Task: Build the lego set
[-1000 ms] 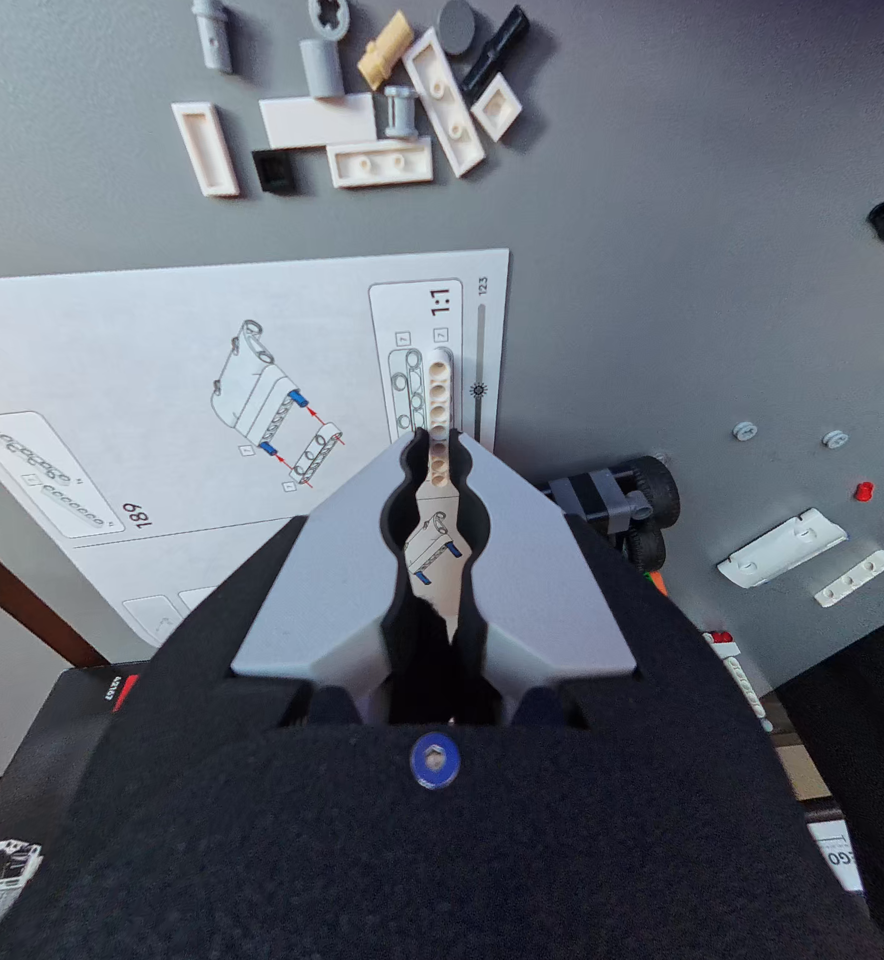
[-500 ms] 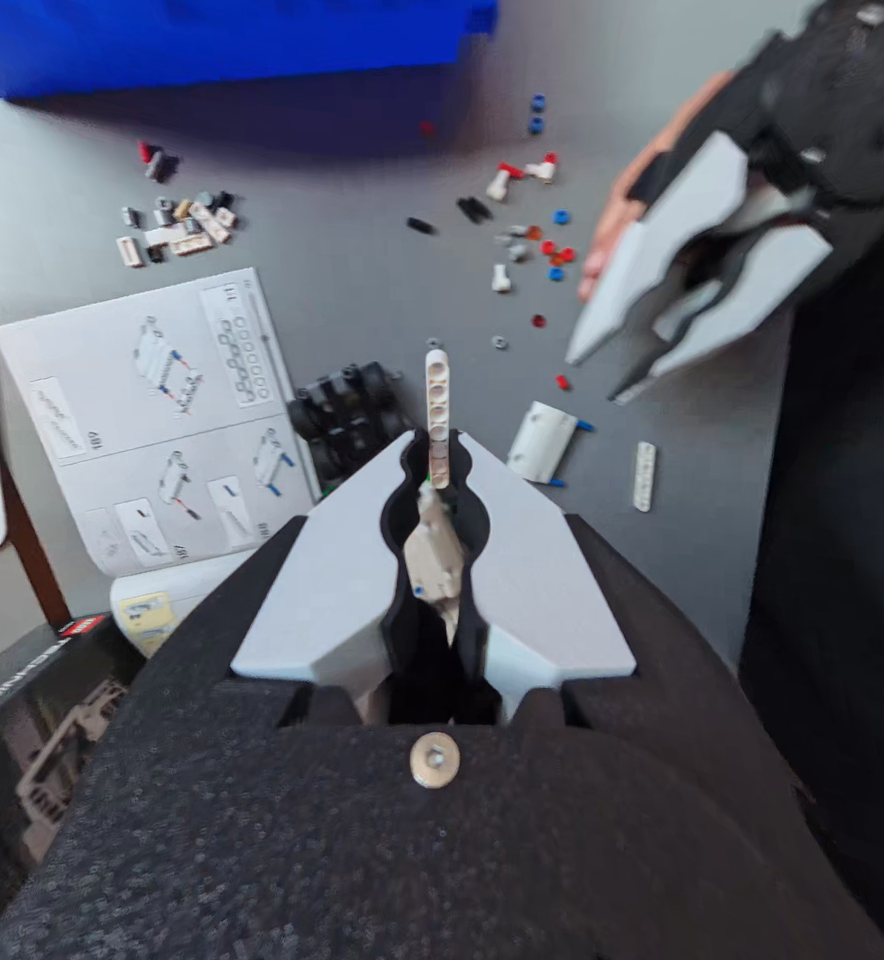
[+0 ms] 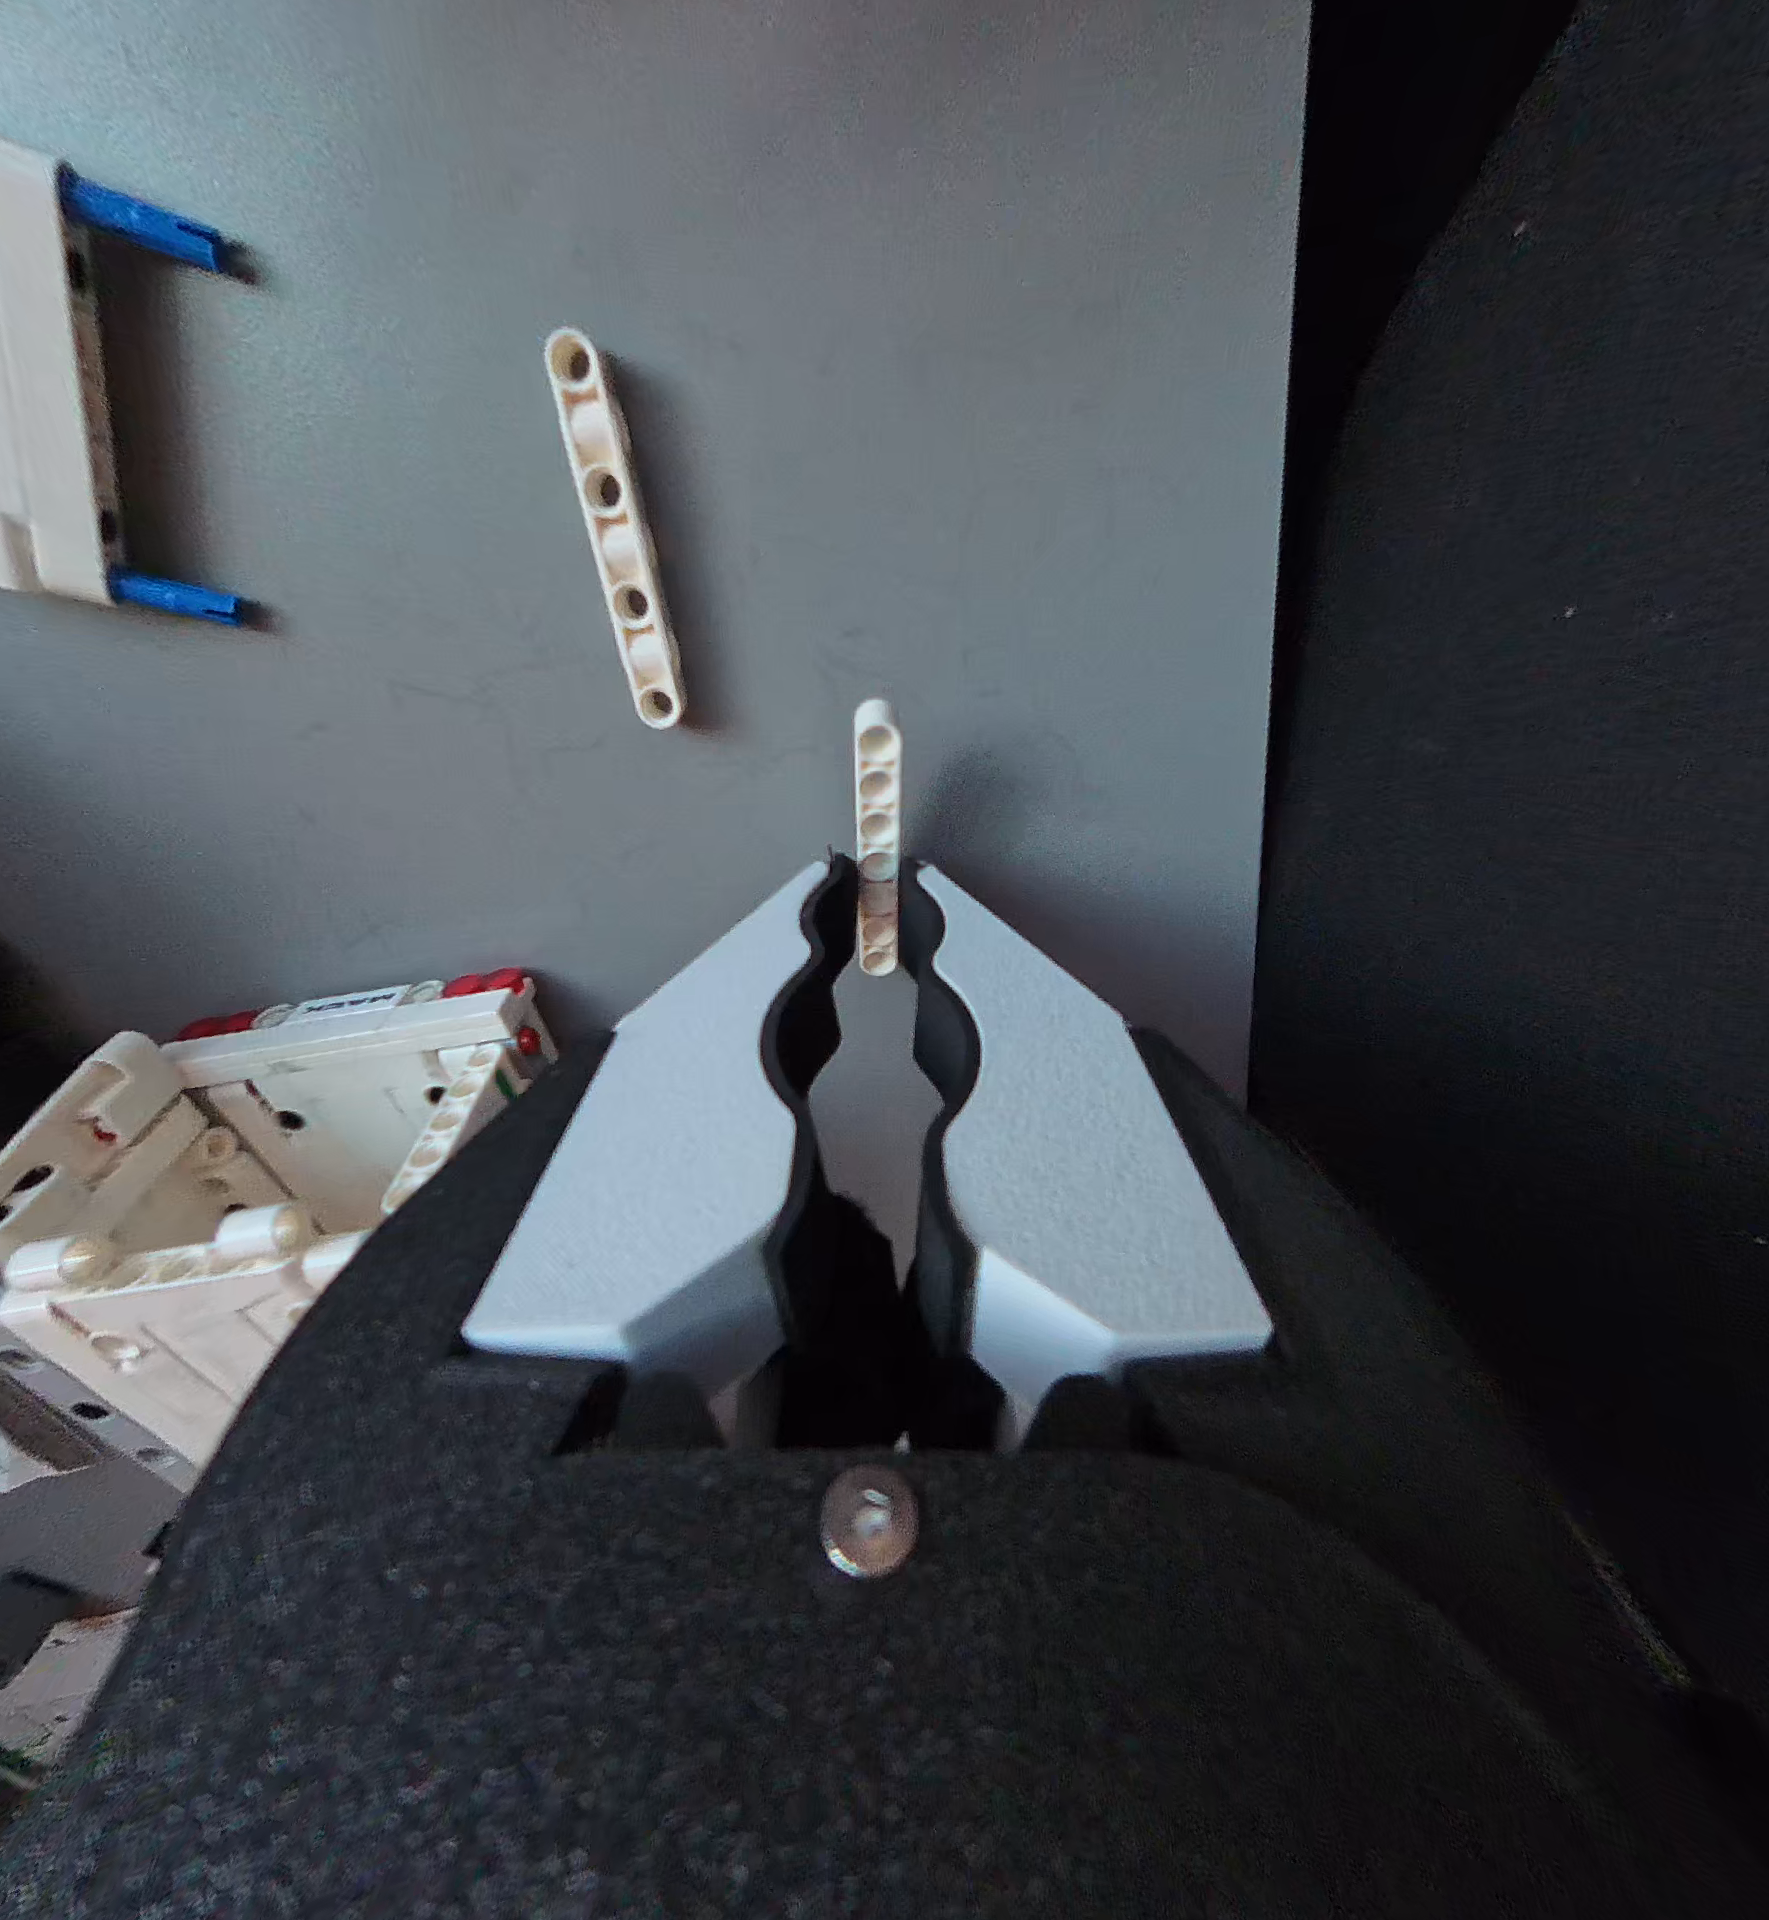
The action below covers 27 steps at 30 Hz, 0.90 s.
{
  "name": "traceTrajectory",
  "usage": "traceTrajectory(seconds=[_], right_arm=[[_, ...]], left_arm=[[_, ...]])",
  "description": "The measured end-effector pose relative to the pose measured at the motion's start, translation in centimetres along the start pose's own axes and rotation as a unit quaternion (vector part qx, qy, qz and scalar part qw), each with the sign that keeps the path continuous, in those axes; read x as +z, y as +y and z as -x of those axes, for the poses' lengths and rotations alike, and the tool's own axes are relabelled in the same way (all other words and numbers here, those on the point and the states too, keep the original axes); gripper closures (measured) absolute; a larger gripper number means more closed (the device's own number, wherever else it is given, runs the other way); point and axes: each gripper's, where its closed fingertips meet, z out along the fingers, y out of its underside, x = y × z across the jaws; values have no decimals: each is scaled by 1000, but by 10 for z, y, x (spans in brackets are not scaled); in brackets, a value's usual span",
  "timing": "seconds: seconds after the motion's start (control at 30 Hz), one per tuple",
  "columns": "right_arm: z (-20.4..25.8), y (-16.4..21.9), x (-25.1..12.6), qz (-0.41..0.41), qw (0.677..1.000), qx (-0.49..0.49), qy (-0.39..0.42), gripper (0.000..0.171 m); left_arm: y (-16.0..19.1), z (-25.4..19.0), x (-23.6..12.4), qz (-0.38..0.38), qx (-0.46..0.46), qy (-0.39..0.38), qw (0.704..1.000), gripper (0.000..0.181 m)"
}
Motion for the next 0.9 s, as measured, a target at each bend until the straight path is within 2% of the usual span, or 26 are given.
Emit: traceTrajectory(seconds=[0.47, 0.57, 0.63, 0.8, 0.9], right_arm=[[-2, 0, 0, -2, 1000, 7, 1, 146], [-3, -1, -1, -5, 1000, 11, 2, 145], [-4, -2, -1, -6, 1000, 17, 2, 145], [-24, 1, 2, 26, 999, 23, 39, 145], [-64, 1, 1, 77, 990, 17, 113, 146]], left_arm=[[-23, 12, 8, -43, 58, -41, 997, 175], [-32, 19, 4, -85, 32, -48, 995, 153], [-36, 20, -6, -134, 6, -45, 990, 148], [-37, 20, -59, -318, -92, -28, 943, 143], [-14, 48, -109, -439, -174, -103, 875, 144]])
